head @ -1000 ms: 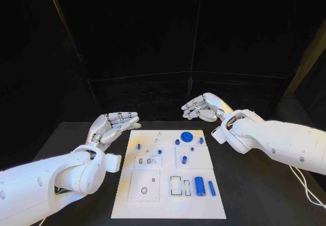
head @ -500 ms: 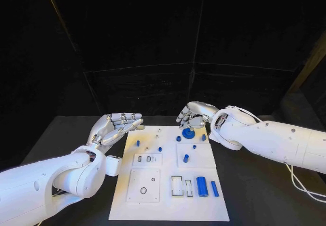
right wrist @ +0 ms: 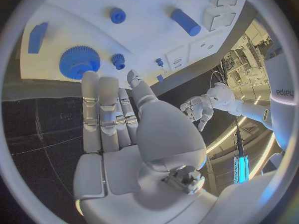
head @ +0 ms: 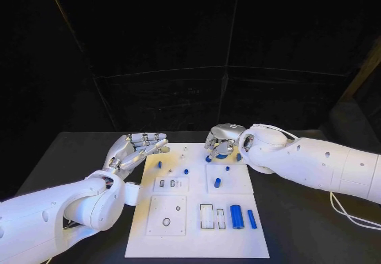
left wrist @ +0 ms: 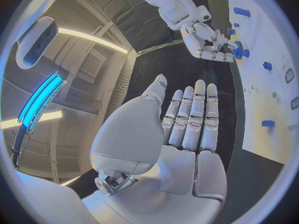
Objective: Assemble the parts on the task board
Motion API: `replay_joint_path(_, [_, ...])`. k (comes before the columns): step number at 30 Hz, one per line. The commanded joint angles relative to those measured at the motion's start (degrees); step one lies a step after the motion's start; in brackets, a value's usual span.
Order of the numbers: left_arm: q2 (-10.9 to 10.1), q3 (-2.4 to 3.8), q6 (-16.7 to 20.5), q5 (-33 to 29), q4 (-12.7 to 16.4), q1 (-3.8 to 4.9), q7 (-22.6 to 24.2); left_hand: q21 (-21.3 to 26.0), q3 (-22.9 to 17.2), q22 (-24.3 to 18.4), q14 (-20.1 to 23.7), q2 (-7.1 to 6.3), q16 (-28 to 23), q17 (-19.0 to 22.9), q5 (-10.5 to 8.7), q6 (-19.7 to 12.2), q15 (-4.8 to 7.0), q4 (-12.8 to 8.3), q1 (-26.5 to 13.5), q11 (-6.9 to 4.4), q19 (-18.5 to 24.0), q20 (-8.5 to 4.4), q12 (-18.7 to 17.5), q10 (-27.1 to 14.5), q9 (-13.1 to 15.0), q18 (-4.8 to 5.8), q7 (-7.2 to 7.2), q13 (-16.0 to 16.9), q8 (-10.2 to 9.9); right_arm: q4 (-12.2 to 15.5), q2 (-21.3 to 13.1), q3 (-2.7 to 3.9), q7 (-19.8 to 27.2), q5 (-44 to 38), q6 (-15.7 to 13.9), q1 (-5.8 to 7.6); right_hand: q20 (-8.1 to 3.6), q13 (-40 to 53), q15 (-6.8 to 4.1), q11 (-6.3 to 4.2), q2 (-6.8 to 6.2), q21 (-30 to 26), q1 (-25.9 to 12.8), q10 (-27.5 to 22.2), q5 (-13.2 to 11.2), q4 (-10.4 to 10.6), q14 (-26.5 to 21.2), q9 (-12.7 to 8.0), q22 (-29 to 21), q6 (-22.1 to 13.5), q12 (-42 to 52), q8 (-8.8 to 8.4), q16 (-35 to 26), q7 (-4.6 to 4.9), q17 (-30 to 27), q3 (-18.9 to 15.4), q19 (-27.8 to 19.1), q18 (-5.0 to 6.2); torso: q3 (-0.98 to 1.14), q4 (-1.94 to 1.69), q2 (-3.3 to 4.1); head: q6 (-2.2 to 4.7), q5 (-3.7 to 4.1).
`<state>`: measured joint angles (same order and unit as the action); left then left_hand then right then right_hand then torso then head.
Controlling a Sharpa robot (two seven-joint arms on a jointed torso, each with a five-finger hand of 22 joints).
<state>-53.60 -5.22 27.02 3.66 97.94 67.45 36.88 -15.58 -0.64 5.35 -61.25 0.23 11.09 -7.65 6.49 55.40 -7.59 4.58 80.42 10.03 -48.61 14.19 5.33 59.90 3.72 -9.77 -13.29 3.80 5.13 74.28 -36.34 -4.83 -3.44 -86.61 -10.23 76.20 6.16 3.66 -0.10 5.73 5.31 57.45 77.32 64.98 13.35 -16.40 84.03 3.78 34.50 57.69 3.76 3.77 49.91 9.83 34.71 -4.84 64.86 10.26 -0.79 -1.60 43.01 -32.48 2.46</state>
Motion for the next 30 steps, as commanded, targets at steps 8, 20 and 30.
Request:
replay_joint_path(8, [0.6, 0.04, -2.2, -3.9, 0.1, 0.08, -0.3, 0.5, 0.2, -0.1, -0.2, 0.23, -0.2, -0.1, -0.23, -0.1, -0.17, 0.0, -0.5, 0.29, -0.4, 0.15, -0.3, 0.2, 0.0, -0.78, -0.29, 0.0, -0.3, -1.1, 1.1, 0.01, -0.3, -2.2, 4.4, 0.12, 0.28, 0.1, 0.64, 0.21, 0.66, 3.8, -0.3, -0.7, 0.3, 0.0, 0.9, 0.0, 4.2, -0.5, 0.2, -0.05, 6.1, 0.04, 5.5, -0.5, 0.6, -1.17, 0.38, -0.12, 1.0, -0.09, -0.07])
replay_joint_path(20, [0.7, 0.03, -3.2, -5.5, 0.2, 0.08, -0.8, 0.5, 0.1, -0.2, -0.3, 0.36, -0.2, -0.2, -0.22, -0.1, -0.16, 0.0, -0.5, 0.27, -0.5, 0.15, -0.3, 0.2, 0.0, -0.79, -0.27, 0.0, -0.3, -1.5, 1.6, -0.01, 0.1, -1.9, 5.5, 0.1, 0.25, 0.0, 0.52, -0.01, 3.07, 8.4, 1.8, 0.9, -1.4, -0.3, 1.0, 0.1, 9.9, 0.9, 0.5, 0.06, 12.4, 0.05, 11.7, 2.0, 2.2, -1.9, 0.42, -0.2, 1.36, 0.13, -0.22])
replay_joint_path(30, [0.8, 0.03, -4.2, -5.6, 0.0, 0.08, -2.1, 0.5, 0.1, -0.2, -0.3, 0.61, -0.3, -0.2, -0.22, -0.1, -0.16, 0.0, -0.6, 0.27, -0.5, 0.16, -0.3, 0.2, 0.0, -0.79, -0.28, 0.0, -0.3, -2.1, 2.1, -0.02, 0.0, -1.9, 6.7, 0.07, 0.1, 0.0, 0.29, -0.45, 4.37, 13.1, 2.6, 2.9, -4.8, -0.3, 1.4, 0.1, 16.7, 2.8, 0.4, 0.19, 17.8, -0.28, 17.5, 5.5, 4.6, -2.93, 0.43, -0.23, 1.6, -0.12, -0.18])
